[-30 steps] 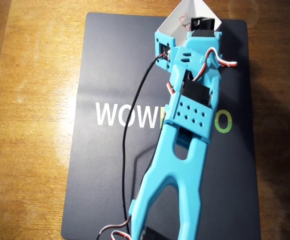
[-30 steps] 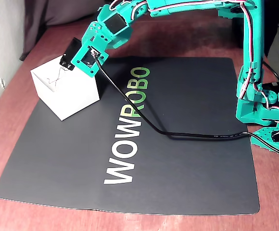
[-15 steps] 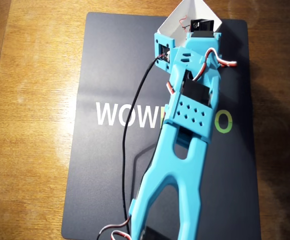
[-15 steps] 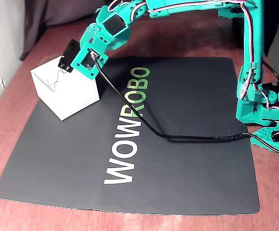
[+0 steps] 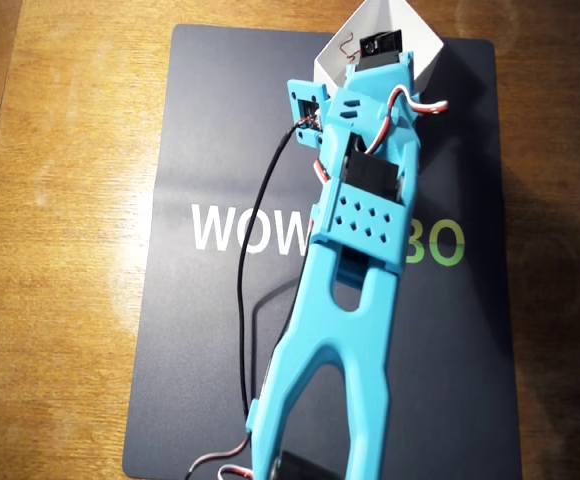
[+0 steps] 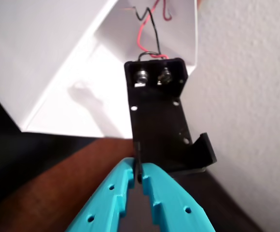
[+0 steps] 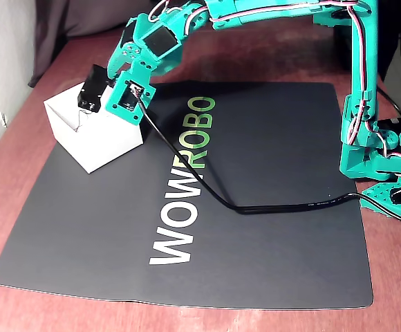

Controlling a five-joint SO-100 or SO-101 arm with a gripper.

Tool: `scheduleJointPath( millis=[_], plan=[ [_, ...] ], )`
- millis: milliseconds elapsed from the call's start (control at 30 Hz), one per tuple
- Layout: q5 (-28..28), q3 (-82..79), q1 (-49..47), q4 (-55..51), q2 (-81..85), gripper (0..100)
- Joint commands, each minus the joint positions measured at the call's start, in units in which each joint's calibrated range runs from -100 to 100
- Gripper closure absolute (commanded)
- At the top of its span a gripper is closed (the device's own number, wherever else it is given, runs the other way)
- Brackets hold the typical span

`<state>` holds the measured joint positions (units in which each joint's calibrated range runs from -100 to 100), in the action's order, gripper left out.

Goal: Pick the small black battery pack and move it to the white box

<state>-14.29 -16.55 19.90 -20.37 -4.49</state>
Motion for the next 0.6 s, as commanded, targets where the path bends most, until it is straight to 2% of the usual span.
scheduleJointPath(
  millis=[0, 333, 500, 567],
  plan=[
    [-2.25, 1.08, -0.72, -0.32, 0.33, 99],
    [-2.52, 0.72, -0.60, -0.32, 0.33, 99],
    [-2.58, -1.19, -0.37, -0.32, 0.41, 85],
    [-2.58, -1.28, -0.37, -0.32, 0.41, 84]
  ],
)
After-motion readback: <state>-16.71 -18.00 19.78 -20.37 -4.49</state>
